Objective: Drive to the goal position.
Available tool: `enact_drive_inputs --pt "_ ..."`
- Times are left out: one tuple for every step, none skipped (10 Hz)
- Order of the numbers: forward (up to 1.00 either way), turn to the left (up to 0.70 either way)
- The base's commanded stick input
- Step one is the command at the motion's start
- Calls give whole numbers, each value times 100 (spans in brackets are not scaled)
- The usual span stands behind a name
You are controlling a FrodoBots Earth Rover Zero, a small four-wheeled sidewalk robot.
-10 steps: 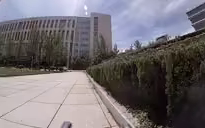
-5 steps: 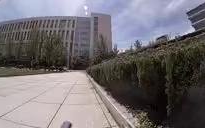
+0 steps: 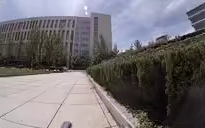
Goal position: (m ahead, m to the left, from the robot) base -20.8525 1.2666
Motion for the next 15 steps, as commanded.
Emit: enact_drive_inputs --pt "10 0" --pt "10 0" --pt "10 0" --pt "10 0" --pt "10 0" --pt "10 0" --pt "10 0" --pt "10 0" --pt "10 0" --pt "10 0" --pt "10 0" --pt "10 0" --pt "10 0" --pt "10 0" --pt "10 0"
